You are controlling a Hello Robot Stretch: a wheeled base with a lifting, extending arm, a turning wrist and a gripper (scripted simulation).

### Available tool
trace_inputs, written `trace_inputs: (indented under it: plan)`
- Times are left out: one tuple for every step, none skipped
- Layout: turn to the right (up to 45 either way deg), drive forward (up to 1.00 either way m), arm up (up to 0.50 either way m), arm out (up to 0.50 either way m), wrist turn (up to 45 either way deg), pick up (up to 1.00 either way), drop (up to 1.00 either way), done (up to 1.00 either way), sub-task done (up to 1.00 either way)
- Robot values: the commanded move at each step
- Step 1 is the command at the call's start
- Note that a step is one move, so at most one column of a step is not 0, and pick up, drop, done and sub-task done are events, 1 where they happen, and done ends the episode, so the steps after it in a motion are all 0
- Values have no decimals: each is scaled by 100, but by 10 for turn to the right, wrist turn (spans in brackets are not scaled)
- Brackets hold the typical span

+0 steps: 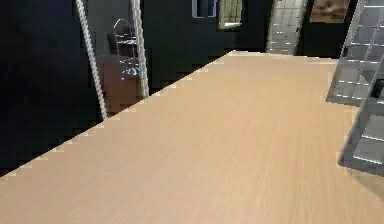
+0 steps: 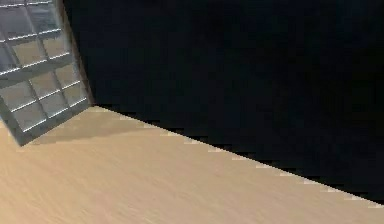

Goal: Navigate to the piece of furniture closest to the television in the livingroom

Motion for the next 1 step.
trace_inputs:
  plan:
    - [-120, 0, 0, 0, 0, 0, 0, 0, 0]
